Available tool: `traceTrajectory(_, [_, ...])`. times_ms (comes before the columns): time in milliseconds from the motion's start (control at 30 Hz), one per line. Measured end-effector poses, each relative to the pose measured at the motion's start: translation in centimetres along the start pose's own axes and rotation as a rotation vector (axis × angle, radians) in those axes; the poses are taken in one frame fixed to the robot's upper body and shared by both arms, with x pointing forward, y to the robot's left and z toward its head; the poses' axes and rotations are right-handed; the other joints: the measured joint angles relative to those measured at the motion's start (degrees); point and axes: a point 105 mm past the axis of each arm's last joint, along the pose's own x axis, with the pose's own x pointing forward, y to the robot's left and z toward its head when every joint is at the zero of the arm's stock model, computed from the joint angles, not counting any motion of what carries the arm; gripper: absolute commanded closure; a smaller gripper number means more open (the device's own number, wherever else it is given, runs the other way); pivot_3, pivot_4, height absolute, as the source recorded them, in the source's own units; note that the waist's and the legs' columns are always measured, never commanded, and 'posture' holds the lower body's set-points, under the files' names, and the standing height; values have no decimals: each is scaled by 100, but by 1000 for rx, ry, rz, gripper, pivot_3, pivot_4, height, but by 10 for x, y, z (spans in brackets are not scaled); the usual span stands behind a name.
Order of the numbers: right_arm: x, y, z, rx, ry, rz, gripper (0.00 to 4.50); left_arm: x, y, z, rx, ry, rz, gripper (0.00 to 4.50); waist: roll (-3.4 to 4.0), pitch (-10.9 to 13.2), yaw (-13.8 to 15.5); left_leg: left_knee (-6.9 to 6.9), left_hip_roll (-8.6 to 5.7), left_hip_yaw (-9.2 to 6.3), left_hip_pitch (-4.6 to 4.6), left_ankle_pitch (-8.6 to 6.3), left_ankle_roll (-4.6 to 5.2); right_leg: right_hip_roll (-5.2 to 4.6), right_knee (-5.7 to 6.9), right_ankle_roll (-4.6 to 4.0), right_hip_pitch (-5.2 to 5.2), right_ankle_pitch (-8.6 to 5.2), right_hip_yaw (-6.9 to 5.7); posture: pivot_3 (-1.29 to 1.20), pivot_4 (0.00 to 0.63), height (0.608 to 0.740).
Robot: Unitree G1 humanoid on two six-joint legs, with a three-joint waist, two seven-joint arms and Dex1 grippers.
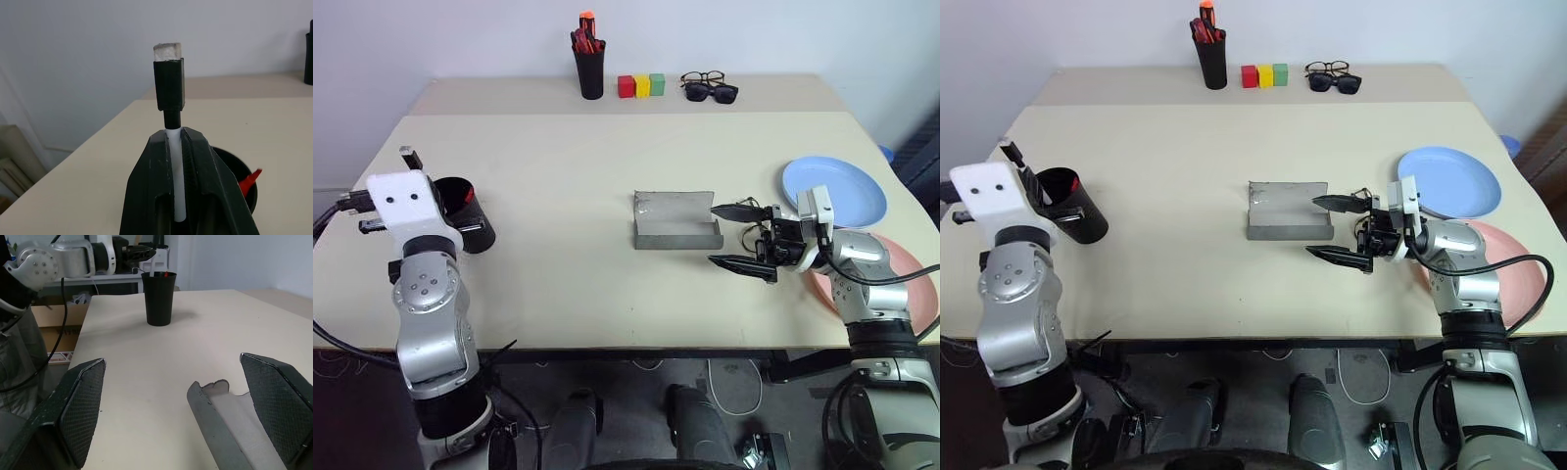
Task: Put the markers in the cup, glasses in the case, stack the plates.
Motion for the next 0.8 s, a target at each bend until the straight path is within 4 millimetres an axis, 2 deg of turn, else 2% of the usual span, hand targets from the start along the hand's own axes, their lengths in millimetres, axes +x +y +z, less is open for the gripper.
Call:
traceTrajectory(67, [0,0,0,0,0,-2,0,-1,-5,-8,7,10,-15,4459,0,0,2,0,0,0,0,0,0,0,-1,0,0,0,0,0,150,740])
traceTrajectory(167, [0,-1,1,-3,1,-6,0,-1,-11,-14,5,15,-25,3482,0,0,2,0,0,0,-1,0,0,0,-2,0,0,0,0,0,150,740])
traceTrajectory(300, [-1,-1,2,-3,3,-14,0,-6,-15,-20,10,12,-52,1443,0,0,-7,-4,1,0,-1,0,0,0,-2,0,-3,0,0,0,150,740])
traceTrajectory(400, [-2,-2,2,-1,8,-21,0,-7,-16,-16,-19,-7,-72,1443,0,0,6,-3,1,0,-2,0,0,0,-3,-1,-2,-1,0,0,150,740])
traceTrajectory(500, [-7,-4,3,0,12,-54,0,-4,-30,5,-107,-53,-155,1443,0,0,35,0,0,0,-9,0,0,0,-7,-1,-3,-1,-1,0,150,740])
traceTrajectory(600, [-13,-4,5,0,33,-103,0,-3,-61,45,-222,-106,-343,1443,-2,0,46,1,-1,-2,-14,-1,0,-1,-12,0,-3,-1,-4,0,150,740])
traceTrajectory(667, [-19,0,3,8,54,-143,0,-8,-86,63,-230,-104,-532,1443,-2,0,37,-4,-1,-4,-13,-2,2,-1,-11,3,-4,-3,-6,0,150,740])
traceTrajectory(733, [-28,10,-3,23,84,-206,0,-16,-113,73,-186,-80,-747,1443,-1,0,31,-11,-1,-3,-15,-2,2,-1,-6,4,-12,-5,-6,0,150,740])
traceTrajectory(800, [-37,18,-7,37,106,-281,0,-23,-135,72,-150,-9,-929,1443,1,-1,7,-11,-1,-1,-14,-2,3,-1,-7,5,-13,-6,-4,0,150,740])
